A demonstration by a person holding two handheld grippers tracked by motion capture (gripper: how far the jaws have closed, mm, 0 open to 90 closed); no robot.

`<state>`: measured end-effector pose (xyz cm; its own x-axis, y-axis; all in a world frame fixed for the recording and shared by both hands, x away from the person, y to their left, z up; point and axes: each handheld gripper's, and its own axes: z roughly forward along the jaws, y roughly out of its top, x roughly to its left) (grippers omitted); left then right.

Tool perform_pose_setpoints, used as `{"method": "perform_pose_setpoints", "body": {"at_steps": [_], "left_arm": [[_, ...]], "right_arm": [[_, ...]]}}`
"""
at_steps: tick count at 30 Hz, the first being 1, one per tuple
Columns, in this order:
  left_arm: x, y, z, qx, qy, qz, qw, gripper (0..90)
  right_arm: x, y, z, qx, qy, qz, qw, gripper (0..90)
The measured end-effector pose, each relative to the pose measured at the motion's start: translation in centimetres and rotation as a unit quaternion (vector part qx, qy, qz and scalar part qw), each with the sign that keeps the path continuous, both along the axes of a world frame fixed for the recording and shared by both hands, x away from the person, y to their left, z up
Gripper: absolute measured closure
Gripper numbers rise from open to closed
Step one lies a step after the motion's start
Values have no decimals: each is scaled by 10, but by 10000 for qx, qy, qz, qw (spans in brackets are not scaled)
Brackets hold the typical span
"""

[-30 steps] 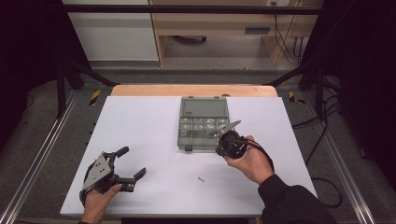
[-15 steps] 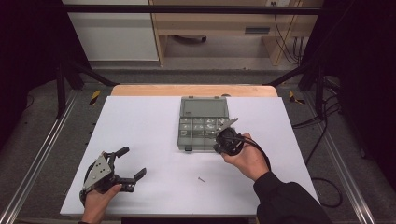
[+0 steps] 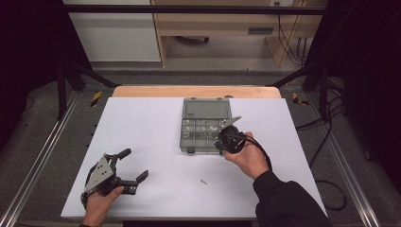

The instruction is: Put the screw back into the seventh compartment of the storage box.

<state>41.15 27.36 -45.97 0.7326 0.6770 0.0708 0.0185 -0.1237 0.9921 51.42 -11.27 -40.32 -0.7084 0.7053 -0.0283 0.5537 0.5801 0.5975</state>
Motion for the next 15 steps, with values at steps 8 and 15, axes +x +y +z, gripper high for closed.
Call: {"method": "perform_pose_setpoints", "body": {"at_steps": [8, 15], "left_arm": [[0, 0, 0, 4, 0, -2, 10000, 13], [0, 0, 0, 2, 2, -2, 10000, 13]], "right_arm": [[7, -1, 1, 70, -91, -104, 9999, 877], [12, 0, -1, 197, -242, -233, 9992, 877]]}}
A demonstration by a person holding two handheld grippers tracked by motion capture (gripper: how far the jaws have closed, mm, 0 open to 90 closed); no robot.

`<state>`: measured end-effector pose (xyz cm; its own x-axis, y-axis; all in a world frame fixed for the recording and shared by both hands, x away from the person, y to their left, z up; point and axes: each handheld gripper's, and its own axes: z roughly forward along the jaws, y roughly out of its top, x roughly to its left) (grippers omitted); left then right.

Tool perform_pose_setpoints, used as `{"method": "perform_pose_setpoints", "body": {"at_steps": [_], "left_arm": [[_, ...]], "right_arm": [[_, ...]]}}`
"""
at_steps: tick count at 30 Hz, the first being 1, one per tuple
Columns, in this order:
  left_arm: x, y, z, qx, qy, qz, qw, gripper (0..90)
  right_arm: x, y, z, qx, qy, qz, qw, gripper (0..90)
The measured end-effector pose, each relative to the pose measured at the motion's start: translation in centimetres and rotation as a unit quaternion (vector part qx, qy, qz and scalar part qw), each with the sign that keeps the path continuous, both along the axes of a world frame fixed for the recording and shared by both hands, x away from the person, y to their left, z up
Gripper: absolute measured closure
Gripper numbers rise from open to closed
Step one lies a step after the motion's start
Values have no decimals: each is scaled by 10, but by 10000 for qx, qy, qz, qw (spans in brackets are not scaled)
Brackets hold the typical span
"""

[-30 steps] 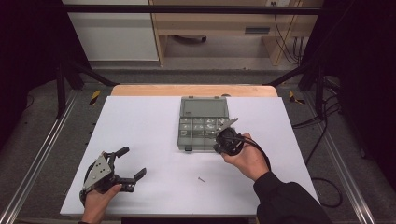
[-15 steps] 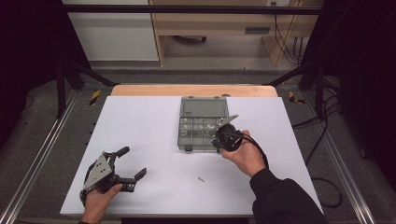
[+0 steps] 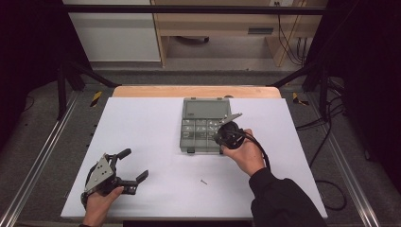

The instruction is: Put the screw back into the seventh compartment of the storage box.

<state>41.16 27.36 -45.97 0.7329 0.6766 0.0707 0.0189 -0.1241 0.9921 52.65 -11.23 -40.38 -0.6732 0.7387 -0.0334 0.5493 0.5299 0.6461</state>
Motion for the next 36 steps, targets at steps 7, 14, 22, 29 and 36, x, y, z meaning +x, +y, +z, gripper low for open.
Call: {"method": "perform_pose_setpoints", "body": {"at_steps": [7, 14, 22, 29, 36], "left_arm": [[0, 0, 0, 4, 6, 7, 10000, 13], [0, 0, 0, 6, 8, 4, 10000, 13], [0, 0, 0, 2, 8, 4, 10000, 12], [0, 0, 0, 1, 6, 0, 10000, 13], [0, 0, 0, 3, 5, -3, 10000, 13]], "right_arm": [[8, 0, -3, 111, -134, -188, 9997, 877], [13, -3, -7, 138, -200, -259, 9994, 877], [18, -1, -11, 141, -167, -291, 9993, 877], [20, 3, -15, 80, -96, -297, 9995, 877], [22, 5, -18, 49, -51, -285, 9996, 877]]}}
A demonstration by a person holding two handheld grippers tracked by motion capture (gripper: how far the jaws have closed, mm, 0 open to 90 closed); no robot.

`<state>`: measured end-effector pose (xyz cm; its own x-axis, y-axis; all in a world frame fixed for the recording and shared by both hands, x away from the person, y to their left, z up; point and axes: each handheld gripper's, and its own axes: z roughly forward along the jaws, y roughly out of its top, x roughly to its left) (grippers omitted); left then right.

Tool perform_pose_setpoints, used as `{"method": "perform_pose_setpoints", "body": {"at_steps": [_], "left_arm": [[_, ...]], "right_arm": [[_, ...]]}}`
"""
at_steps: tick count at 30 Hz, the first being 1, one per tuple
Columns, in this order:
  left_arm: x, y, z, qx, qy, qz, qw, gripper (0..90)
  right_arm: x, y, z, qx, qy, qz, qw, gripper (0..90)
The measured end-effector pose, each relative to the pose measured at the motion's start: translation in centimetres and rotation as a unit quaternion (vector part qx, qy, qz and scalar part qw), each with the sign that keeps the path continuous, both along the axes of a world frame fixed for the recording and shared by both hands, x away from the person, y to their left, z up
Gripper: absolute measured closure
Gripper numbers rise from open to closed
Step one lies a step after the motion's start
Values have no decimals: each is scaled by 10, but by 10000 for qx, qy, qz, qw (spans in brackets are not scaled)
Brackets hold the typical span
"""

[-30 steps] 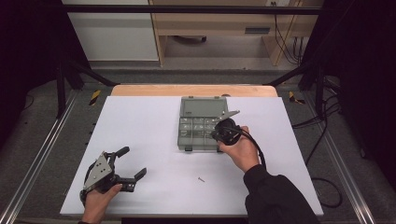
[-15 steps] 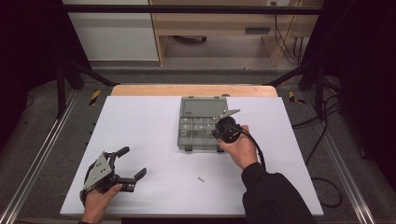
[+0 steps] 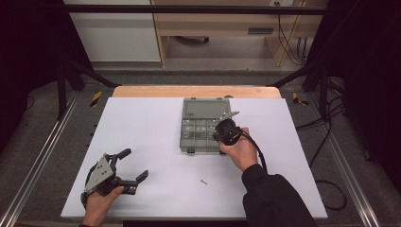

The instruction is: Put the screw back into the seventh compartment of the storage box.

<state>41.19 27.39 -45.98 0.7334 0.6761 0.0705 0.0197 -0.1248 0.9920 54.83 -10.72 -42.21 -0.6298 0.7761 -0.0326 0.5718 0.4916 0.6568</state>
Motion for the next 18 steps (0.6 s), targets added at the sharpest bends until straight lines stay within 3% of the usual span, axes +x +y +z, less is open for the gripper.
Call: {"method": "perform_pose_setpoints", "body": {"at_steps": [8, 11, 12, 13, 18], "left_arm": [[0, 0, 0, -16, -2, -3, 10000, 14], [0, 0, 0, -1, -6, 1, 10000, 14], [0, 0, 0, -1, -6, 1, 10000, 14], [0, 0, 0, -24, -15, 7, 10000, 13], [0, 0, 0, 0, -7, 1, 10000, 14]], "right_arm": [[2, 1, -3, -56, 122, -3, 9999, 867], [2, 1, -2, -12, 39, -83, 10000, 735], [2, 1, -2, -12, 39, -83, 10000, 735], [1, 0, 2, 27, -19, -146, 9999, 627], [-5, -4, 12, 61, -381, -221, 9990, 357]]}}
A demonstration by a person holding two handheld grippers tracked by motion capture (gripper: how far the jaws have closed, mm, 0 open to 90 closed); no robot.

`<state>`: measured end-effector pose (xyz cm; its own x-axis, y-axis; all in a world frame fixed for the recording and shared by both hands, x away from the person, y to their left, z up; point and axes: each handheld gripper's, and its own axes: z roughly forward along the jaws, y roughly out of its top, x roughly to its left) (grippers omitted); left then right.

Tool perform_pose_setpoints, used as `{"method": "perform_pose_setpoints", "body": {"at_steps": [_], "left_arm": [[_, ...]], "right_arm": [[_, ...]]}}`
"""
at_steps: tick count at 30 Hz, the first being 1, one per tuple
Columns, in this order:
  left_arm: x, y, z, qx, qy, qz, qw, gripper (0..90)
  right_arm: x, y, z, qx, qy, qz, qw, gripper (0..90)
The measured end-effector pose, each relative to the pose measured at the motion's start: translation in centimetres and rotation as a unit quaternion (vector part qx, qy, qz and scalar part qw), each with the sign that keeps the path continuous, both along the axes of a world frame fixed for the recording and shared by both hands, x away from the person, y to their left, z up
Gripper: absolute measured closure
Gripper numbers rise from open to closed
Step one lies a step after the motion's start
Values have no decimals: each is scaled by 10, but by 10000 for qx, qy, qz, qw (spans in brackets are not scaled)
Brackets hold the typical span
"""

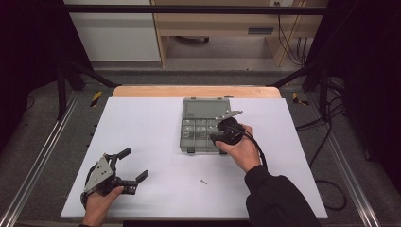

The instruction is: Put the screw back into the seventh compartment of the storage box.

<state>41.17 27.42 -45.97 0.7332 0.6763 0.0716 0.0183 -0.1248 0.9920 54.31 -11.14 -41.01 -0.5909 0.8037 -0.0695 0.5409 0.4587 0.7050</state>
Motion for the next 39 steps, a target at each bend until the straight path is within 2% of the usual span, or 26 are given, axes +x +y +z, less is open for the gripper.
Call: {"method": "perform_pose_setpoints", "body": {"at_steps": [4, 7, 11, 16, 23, 24, 27, 30, 32, 34, 39], "left_arm": [[0, 1, 0, -39, -13, 14, 10000, 14], [0, 1, 0, -37, -3, 28, 10000, 14], [0, 1, 0, -33, -7, 20, 10000, 14], [0, 1, 0, -39, 0, 32, 10000, 13], [0, 1, 0, -37, 8, 26, 10000, 13], [0, 1, 0, -41, 8, 28, 10000, 13], [0, 1, 0, -45, 11, 34, 10000, 13], [0, 1, 0, -43, 11, 34, 10000, 13], [0, 1, 0, -36, 13, 36, 10000, 13], [0, 1, 0, -36, 13, 36, 10000, 13], [0, 2, 0, -32, 8, 38, 10000, 13]], "right_arm": [[-6, -5, 9, 56, -165, -123, 9998, 194], [-12, -9, 14, 34, -246, -112, 9996, 128], [-21, -10, 19, 10, -302, 2, 9995, 93], [-40, -5, 25, -133, -391, 401, 9983, 68], [-59, 2, 24, -282, -142, 712, 9970, 72], [-65, 6, 21, -354, -37, 836, 9959, 70], [-69, 8, 18, -390, 74, 903, 9951, 69], [-77, 14, 10, -551, 258, 1047, 9926, 67], [-79, 16, 6, -554, 376, 1123, 9914, 64], [-81, 17, 4, -566, 381, 1142, 9911, 64], [-89, 23, -9, -652, 608, 1218, 9885, 68]]}}
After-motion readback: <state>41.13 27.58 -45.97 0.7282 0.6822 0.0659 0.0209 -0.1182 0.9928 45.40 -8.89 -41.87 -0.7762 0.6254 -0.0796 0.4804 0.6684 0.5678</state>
